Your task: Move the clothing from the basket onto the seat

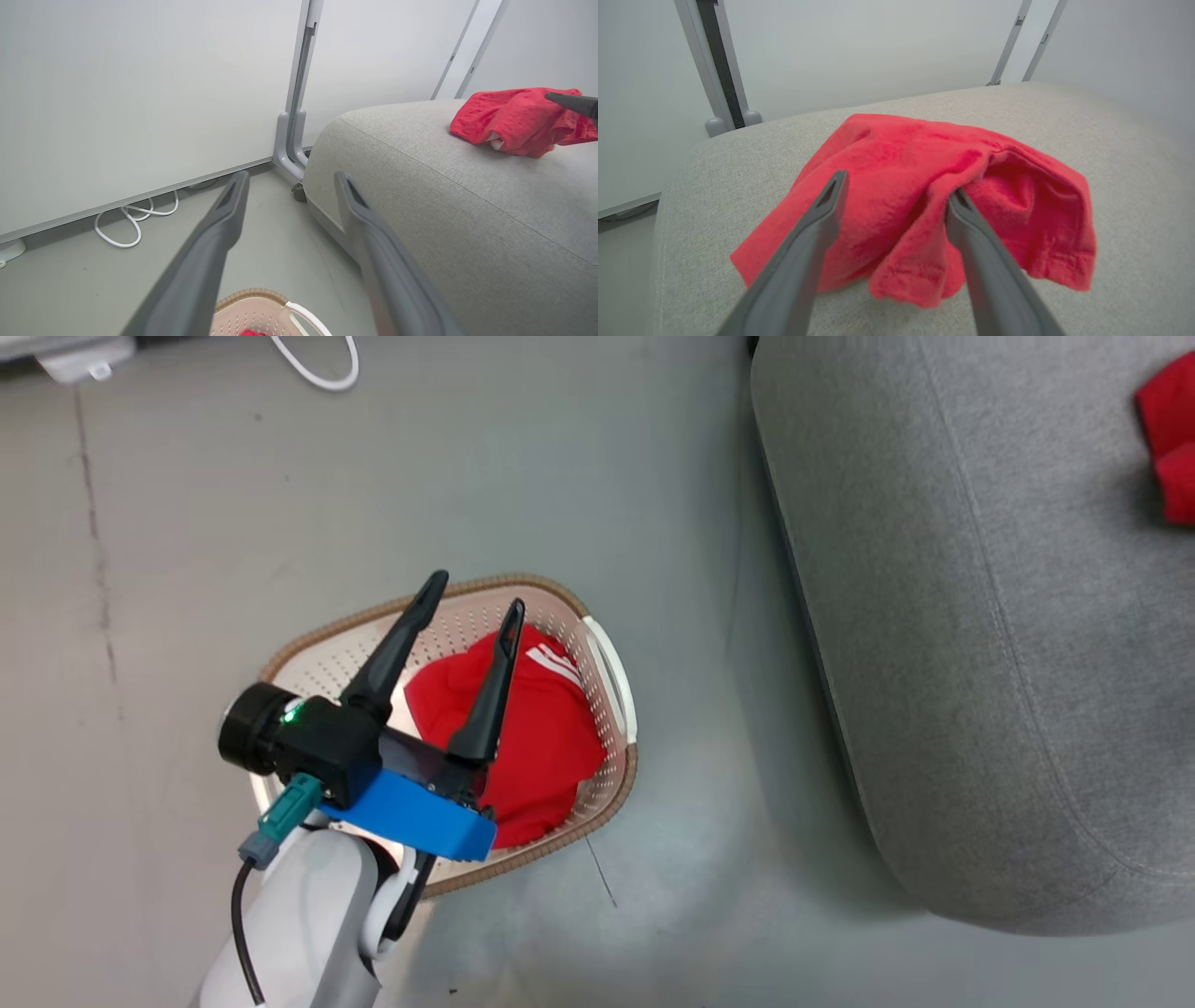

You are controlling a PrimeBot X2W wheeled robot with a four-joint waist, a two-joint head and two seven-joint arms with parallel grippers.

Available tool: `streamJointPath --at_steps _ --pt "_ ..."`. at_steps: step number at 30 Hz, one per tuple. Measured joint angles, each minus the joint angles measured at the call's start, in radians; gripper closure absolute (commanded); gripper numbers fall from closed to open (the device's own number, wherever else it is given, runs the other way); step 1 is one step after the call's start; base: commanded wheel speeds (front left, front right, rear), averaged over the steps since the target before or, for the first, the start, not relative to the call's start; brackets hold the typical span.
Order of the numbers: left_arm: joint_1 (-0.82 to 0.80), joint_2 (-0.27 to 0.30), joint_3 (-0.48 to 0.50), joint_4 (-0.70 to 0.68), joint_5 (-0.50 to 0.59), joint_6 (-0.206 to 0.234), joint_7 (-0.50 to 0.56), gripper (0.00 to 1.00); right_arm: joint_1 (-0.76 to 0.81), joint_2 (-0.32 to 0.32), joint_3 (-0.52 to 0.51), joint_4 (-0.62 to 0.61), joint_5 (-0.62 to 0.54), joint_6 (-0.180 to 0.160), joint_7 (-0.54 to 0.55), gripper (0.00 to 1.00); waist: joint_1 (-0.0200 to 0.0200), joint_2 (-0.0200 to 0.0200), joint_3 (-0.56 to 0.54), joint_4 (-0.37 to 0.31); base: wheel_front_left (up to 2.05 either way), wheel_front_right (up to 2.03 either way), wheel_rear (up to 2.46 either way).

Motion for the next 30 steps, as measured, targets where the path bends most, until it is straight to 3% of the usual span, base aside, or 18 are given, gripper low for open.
streamJointPath --at_steps 7,17,30 --pt "0.062 -0.041 0.027 0.028 -0.014 0.000 0.000 0.00 0.083 0.024 0.065 -0.025 -0.042 0.000 0.036 0.00 0.0000 0.0000 -0.109 0.017 0.00 0.00 0.00" --pt "0.180 -0.080 0.092 0.074 -0.036 0.000 0.000 0.00 0.239 0.072 0.135 -0.143 -0.014 0.000 0.085 0.00 -0.0002 0.0000 -0.274 0.051 0.00 0.00 0.00" --pt "0.263 -0.100 0.182 0.148 -0.027 0.000 0.000 0.00 0.598 0.208 0.274 -0.557 0.064 0.000 0.143 0.00 -0.0002 0.0000 -0.426 0.163 0.00 0.00 0.00"
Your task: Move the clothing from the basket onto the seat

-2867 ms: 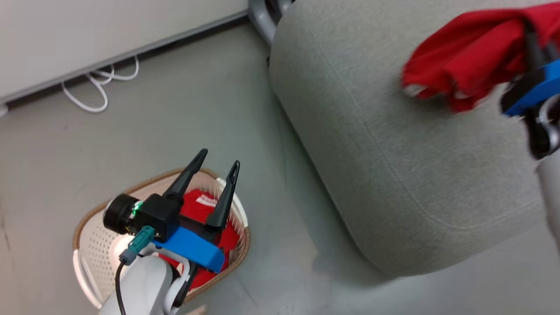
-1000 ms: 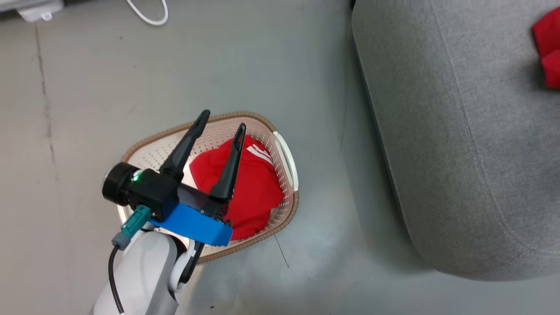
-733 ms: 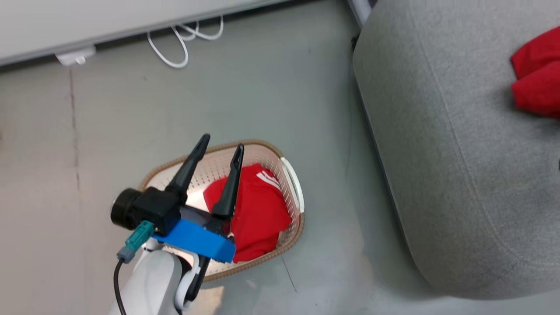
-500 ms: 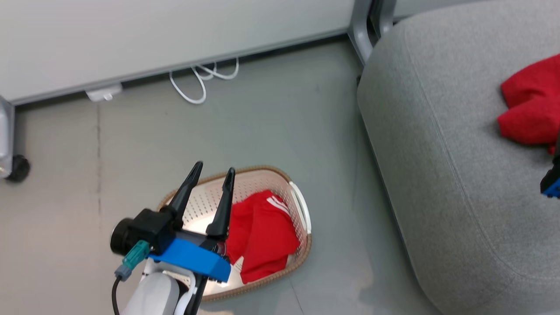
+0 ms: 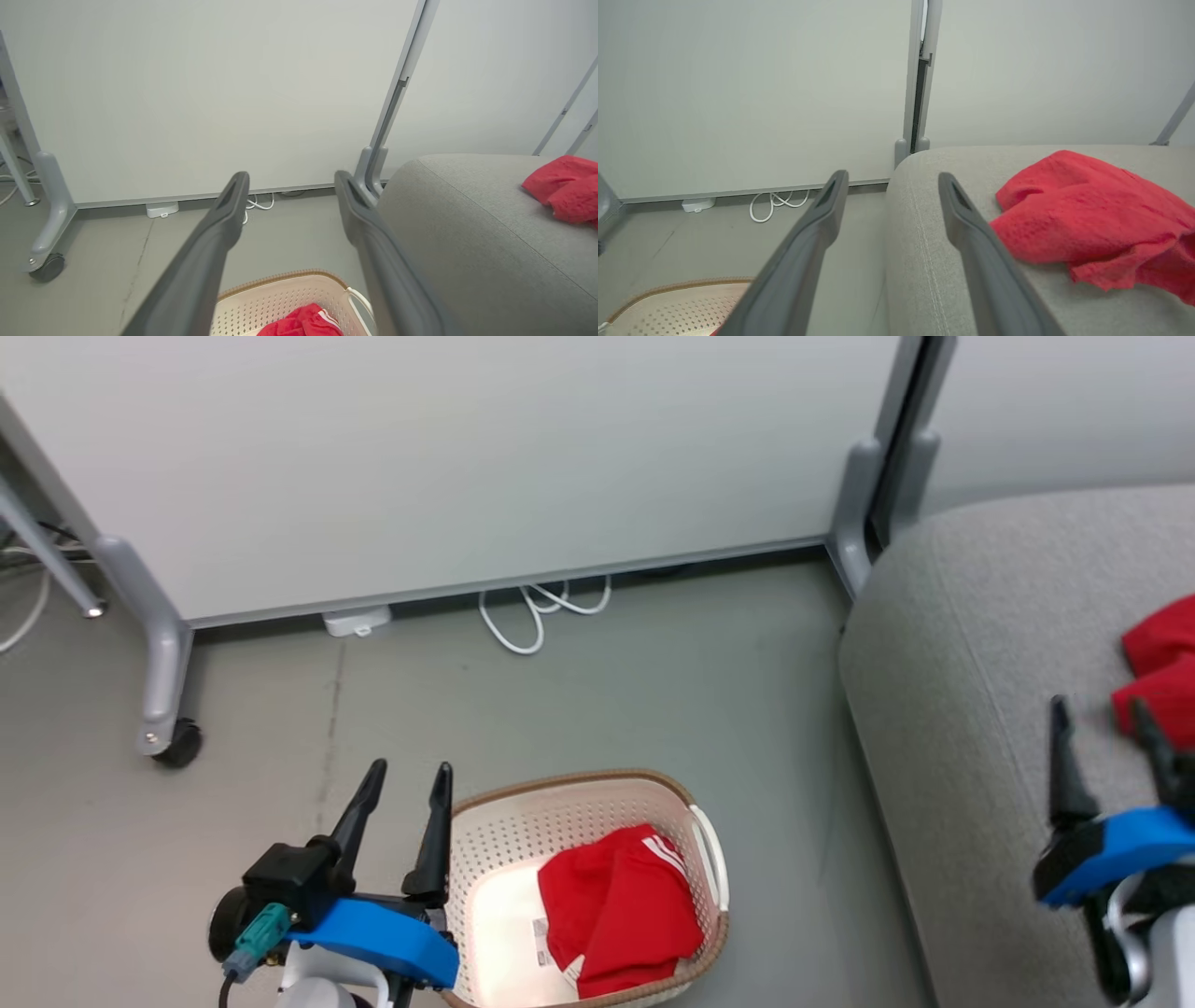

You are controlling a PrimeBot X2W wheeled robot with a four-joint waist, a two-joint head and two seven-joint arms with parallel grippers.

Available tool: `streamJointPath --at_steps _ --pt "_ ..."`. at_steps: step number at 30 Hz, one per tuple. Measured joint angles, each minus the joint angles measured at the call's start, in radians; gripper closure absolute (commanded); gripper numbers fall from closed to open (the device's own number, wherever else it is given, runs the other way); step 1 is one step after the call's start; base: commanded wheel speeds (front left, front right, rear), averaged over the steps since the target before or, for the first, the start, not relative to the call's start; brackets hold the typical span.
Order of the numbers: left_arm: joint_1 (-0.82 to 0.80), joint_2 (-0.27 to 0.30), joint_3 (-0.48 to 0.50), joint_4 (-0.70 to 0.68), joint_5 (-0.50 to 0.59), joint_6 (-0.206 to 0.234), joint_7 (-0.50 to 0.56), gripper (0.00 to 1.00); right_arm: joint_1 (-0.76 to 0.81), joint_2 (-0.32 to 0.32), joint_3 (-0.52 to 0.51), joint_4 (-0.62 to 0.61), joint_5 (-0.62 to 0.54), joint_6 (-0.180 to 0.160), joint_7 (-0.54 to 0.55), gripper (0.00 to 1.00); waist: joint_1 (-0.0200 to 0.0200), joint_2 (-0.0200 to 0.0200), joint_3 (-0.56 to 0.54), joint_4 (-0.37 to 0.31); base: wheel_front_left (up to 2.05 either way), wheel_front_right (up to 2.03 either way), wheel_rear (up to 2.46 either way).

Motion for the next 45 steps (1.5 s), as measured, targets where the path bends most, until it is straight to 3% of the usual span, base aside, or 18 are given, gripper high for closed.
streamJointPath --at_steps 5,12,21,45 --pt "0.007 -0.004 0.043 0.025 0.007 0.000 0.000 0.00 0.113 0.035 0.071 -0.136 0.013 0.000 0.023 0.00 0.0000 0.0000 -0.034 0.043 0.00 0.00 0.00" --pt "0.021 -0.016 0.095 0.049 0.013 0.000 0.000 0.00 0.225 0.064 0.139 -0.211 0.038 0.000 0.019 0.00 0.0000 0.0000 -0.068 0.094 0.00 0.00 0.00" --pt "0.028 -0.011 0.127 0.088 0.022 0.000 0.000 0.00 0.263 0.088 0.201 -0.193 0.067 0.000 0.016 0.00 0.0001 0.0000 -0.082 0.125 0.00 0.00 0.00" --pt "0.025 -0.010 0.132 0.110 0.029 0.000 0.000 0.00 0.252 0.092 0.185 -0.167 0.103 0.000 0.010 0.00 0.0002 0.0000 -0.085 0.103 0.00 0.00 0.00"
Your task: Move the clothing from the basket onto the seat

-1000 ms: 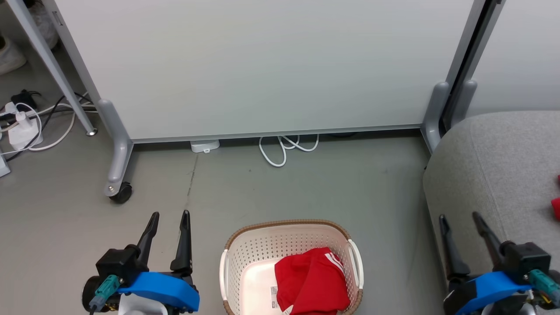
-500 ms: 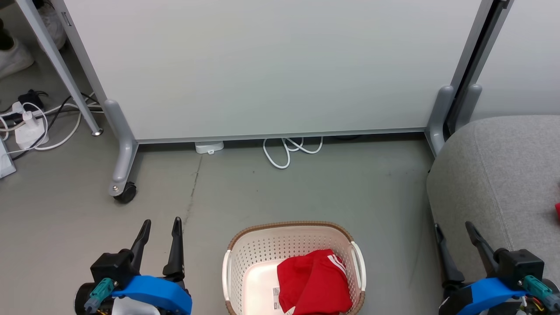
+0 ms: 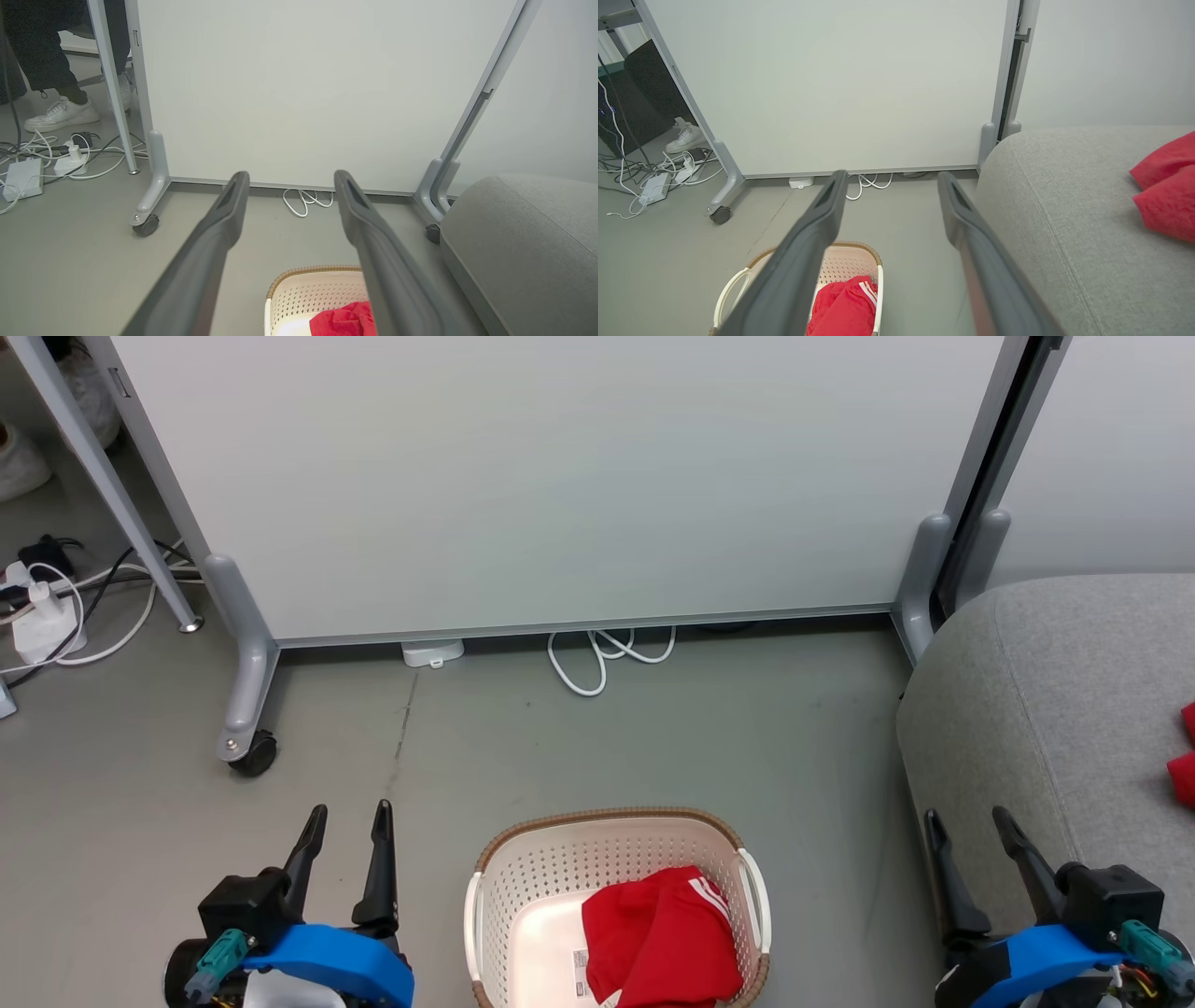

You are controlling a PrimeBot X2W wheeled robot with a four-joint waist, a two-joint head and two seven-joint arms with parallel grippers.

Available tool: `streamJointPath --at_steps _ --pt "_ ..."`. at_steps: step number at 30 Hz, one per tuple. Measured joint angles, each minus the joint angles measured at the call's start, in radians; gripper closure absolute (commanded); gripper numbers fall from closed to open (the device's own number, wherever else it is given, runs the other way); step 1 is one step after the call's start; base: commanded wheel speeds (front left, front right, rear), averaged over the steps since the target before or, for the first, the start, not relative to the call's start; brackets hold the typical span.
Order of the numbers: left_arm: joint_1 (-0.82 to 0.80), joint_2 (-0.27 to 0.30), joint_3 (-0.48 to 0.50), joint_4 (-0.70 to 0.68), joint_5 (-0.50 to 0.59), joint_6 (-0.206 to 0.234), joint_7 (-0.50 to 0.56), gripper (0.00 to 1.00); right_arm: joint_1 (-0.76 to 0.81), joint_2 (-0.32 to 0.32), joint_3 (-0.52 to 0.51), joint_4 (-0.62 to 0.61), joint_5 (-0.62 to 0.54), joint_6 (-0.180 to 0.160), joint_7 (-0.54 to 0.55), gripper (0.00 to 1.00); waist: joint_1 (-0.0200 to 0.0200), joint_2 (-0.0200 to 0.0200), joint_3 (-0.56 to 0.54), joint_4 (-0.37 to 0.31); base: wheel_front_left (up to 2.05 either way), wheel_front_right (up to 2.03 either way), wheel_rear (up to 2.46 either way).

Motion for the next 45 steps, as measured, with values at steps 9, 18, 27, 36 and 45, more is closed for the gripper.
streamJointPath --at_steps 9,18,27,36,45 --pt "-0.001 0.002 -0.020 0.004 0.000 0.000 0.000 0.00 -0.006 0.000 0.010 0.002 0.015 0.000 -0.007 0.00 0.0000 0.0000 0.023 -0.015 0.00 0.00 0.00" --pt "-0.059 0.012 -0.039 0.000 -0.002 0.000 0.000 0.00 -0.080 0.001 0.039 -0.011 0.019 0.000 -0.017 0.00 0.0000 0.0000 0.126 -0.051 0.00 0.00 0.00" --pt "-0.167 0.022 -0.105 0.039 -0.006 0.000 0.000 0.00 -0.179 0.001 0.085 -0.016 0.014 0.000 -0.034 0.00 0.0002 0.0000 0.286 -0.113 0.00 0.00 0.00" --pt "-0.313 0.050 -0.205 0.122 -0.020 0.000 0.000 0.00 -0.284 0.001 0.153 -0.004 0.029 0.000 -0.071 0.00 0.0003 0.0000 0.465 -0.200 0.00 0.00 0.00" --pt "-0.432 0.099 -0.325 0.272 -0.061 0.000 0.000 0.00 -0.367 0.001 0.223 0.004 0.071 0.000 -0.113 0.00 0.0003 -0.0001 0.624 -0.310 0.00 0.00 0.00"
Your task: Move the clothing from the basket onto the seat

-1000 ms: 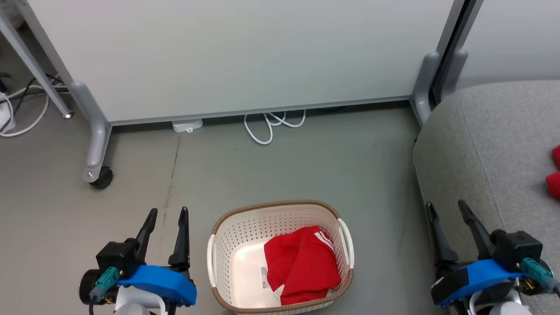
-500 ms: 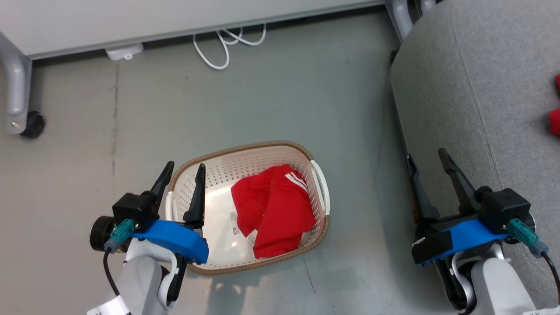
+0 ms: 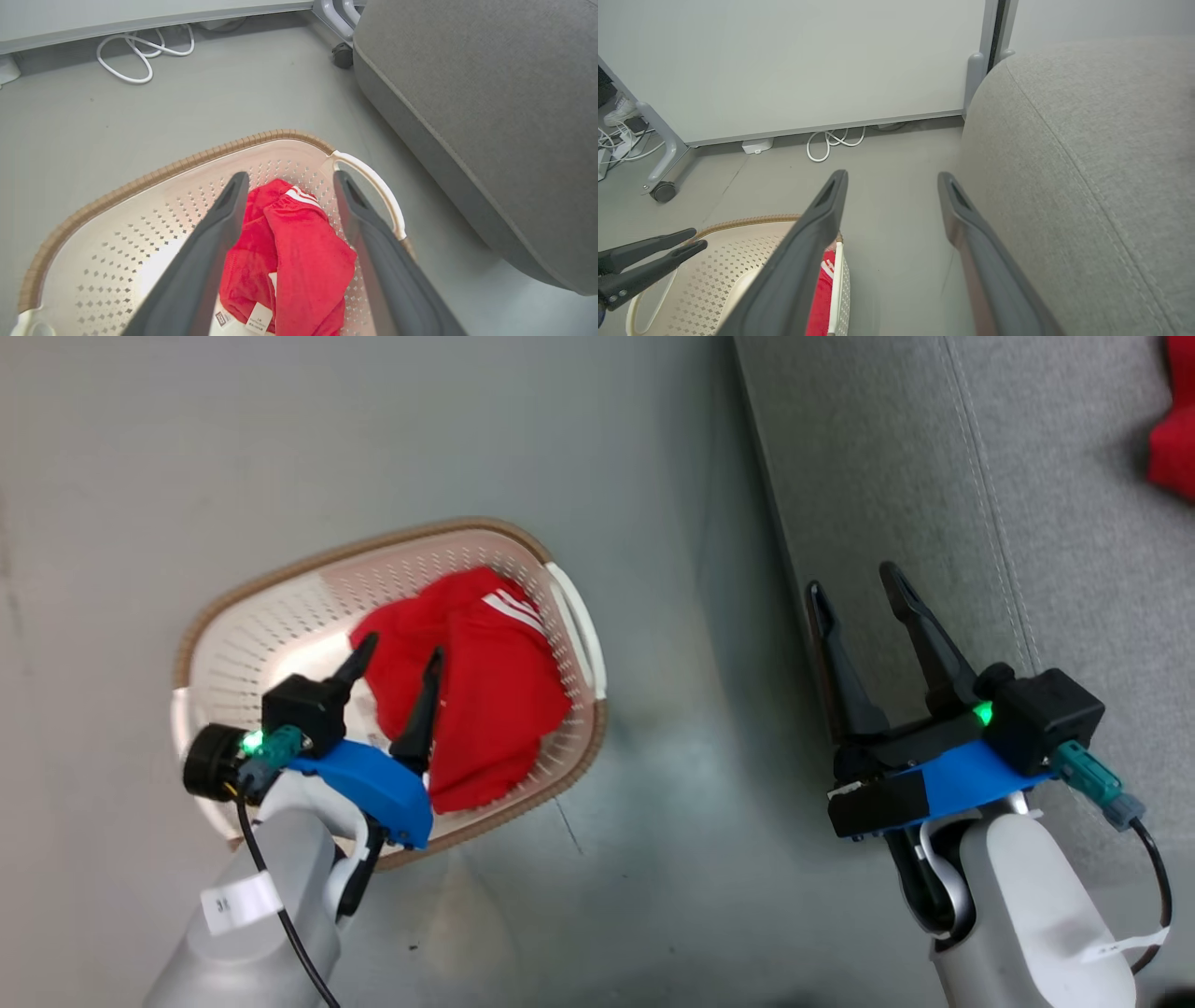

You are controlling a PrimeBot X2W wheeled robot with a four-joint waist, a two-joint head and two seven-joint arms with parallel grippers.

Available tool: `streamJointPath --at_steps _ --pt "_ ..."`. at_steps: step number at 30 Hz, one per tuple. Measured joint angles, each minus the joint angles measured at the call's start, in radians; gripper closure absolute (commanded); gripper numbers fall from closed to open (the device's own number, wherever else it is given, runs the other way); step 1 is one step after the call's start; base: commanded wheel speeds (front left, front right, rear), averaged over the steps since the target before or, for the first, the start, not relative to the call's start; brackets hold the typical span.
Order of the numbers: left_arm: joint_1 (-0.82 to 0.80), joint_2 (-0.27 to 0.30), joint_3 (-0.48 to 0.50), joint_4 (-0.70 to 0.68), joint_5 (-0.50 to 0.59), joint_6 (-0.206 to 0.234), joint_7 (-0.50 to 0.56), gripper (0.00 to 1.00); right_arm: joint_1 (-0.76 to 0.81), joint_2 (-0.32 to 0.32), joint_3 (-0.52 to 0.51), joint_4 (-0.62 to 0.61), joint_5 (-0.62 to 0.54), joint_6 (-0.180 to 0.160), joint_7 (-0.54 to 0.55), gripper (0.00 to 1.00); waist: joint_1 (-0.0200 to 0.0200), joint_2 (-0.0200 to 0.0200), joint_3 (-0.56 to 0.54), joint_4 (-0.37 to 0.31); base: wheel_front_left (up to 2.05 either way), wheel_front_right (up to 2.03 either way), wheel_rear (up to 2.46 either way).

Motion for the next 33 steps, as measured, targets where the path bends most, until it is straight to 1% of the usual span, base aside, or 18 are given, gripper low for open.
streamJointPath --at_steps 3,4,7,17,25,33 --pt "-0.041 0.014 -0.022 0.046 -0.014 0.000 0.000 0.00 -0.015 0.000 0.019 0.002 0.016 0.000 -0.010 0.00 0.0000 0.0000 0.046 -0.029 0.00 0.00 0.00" --pt "-0.065 0.021 -0.037 0.076 -0.028 0.000 0.000 0.00 -0.023 0.000 0.033 0.008 0.030 0.000 -0.018 0.00 0.0000 0.0000 0.077 -0.047 0.00 0.00 0.00" --pt "-0.097 0.038 -0.053 0.117 -0.049 0.000 0.000 0.00 -0.034 0.000 0.054 0.016 0.069 0.000 -0.027 0.00 0.0000 0.0000 0.119 -0.074 0.00 0.00 0.00" --pt "-0.163 0.088 -0.081 0.245 -0.131 0.000 0.026 0.00 -0.078 0.000 0.122 0.026 0.130 0.000 -0.040 0.00 -0.0001 0.0000 0.227 -0.154 0.00 0.00 0.00" --pt "-0.213 0.107 -0.091 0.298 -0.188 0.000 0.058 0.00 -0.091 0.000 0.139 -0.007 0.149 0.000 -0.041 0.00 -0.0001 0.0000 0.294 -0.181 0.00 0.00 0.00" --pt "-0.257 0.110 -0.101 0.338 -0.240 0.000 0.096 0.00 -0.098 0.000 0.149 -0.027 0.156 0.000 -0.041 0.00 -0.0002 0.0000 0.341 -0.192 0.00 0.00 0.00"
